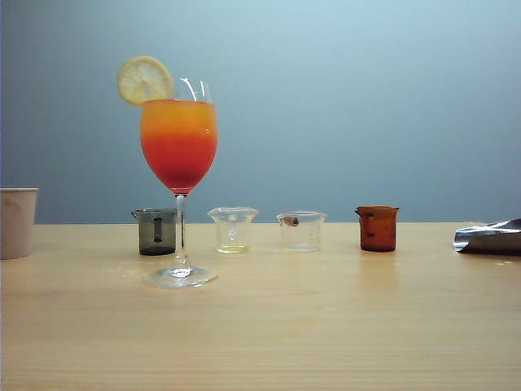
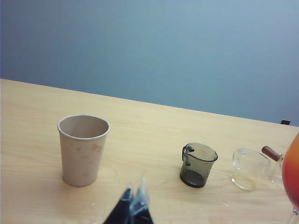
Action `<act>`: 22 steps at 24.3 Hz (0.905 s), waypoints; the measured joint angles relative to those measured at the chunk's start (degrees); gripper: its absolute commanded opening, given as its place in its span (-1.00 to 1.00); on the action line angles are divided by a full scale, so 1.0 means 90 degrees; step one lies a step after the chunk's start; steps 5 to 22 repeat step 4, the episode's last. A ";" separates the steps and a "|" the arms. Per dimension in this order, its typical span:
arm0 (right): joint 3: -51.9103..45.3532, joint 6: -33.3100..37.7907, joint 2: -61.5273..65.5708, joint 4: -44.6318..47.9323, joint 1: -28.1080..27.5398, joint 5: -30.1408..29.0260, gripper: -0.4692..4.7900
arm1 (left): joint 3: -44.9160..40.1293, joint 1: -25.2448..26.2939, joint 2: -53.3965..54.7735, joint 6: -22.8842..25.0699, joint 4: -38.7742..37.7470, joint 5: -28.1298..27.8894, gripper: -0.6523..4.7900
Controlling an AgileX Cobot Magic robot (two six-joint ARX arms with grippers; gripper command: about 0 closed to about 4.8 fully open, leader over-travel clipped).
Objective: Pick up the lemon slice from the paper cup on the left and carefully insert it into the rim of the goblet.
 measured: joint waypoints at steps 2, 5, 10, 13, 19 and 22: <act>-0.0002 0.0000 0.0000 0.0228 0.0000 0.0000 -0.77 | 0.0000 0.0000 0.0000 0.0000 0.0000 0.0002 -0.78; -0.0002 0.0000 0.0000 0.0255 0.0000 -0.0002 -0.77 | 0.0000 0.0000 0.0000 0.0000 0.0000 0.0002 -0.78; -0.0002 0.0000 0.0000 0.0255 0.0000 -0.0002 -0.77 | 0.0000 0.0000 0.0000 0.0000 0.0000 0.0002 -0.78; -0.0002 0.0000 0.0000 0.0255 0.0000 -0.0002 -0.77 | 0.0000 0.0000 0.0000 0.0000 0.0000 0.0002 -0.78; -0.0002 0.0000 0.0000 0.0255 0.0000 -0.0002 -0.77 | 0.0000 0.0000 0.0000 0.0000 0.0000 0.0002 -0.78; -0.0002 0.0000 0.0000 0.0255 0.0000 -0.0002 -0.77 | 0.0000 0.0000 0.0000 0.0000 0.0000 0.0002 -0.78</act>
